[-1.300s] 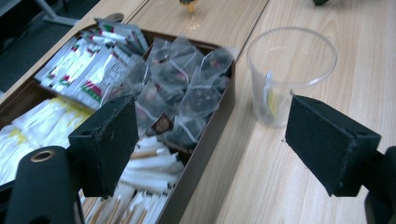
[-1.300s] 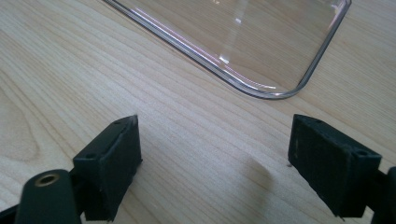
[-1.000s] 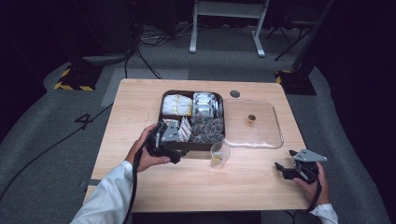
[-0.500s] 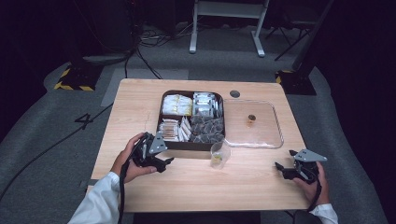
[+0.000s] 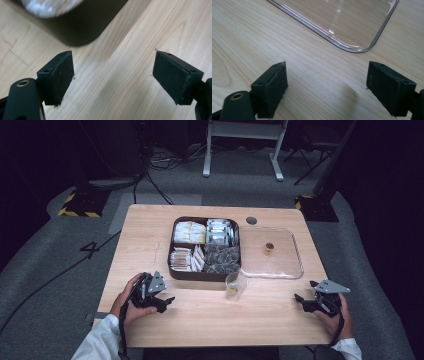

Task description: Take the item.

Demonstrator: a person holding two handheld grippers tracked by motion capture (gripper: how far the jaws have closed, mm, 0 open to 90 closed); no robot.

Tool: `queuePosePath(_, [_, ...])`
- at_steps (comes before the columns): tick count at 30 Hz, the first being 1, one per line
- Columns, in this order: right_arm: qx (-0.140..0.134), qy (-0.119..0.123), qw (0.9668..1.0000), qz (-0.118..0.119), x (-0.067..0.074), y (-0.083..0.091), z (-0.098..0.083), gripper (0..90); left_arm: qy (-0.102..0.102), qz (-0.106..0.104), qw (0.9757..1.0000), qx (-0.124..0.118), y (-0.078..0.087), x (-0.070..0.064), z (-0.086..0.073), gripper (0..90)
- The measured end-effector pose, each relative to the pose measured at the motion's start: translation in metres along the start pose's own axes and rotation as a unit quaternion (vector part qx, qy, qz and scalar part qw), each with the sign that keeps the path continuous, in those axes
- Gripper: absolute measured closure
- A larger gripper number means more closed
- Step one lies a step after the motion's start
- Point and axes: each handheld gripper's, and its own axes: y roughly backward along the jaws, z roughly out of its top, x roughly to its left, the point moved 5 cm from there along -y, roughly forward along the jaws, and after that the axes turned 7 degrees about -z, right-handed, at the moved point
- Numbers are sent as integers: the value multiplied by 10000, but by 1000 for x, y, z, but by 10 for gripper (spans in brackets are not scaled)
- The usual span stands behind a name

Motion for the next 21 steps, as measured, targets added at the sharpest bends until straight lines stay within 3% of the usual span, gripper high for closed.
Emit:
queuePosePath(5, [-1, 0, 10000, -1, 0, 0, 0, 174, 170, -70, 9997, 187, -6, 3, -17, 178])
queuePosePath(9, [-10, 12, 10000, -17, 0, 0, 0, 174, 412, -161, 9989, 151, -6, 5, -27, 182])
queuePosePath(13, [-19, 19, 10000, -25, 1, 0, 0, 174, 658, -243, 9975, -8, -4, 6, -36, 178])
queuePosePath(16, [-11, 14, 10000, -16, 0, 0, 0, 174, 1008, -447, 9935, -297, -4, 9, -44, 178])
queuePosePath(17, [-11, 14, 10000, -15, 0, 0, 0, 174, 1007, -429, 9932, -394, -4, 9, -46, 169])
queuePosePath(21, [-9, 10, 10000, -12, 0, 0, 0, 174, 1011, -415, 9933, -385, -2, 12, -49, 169])
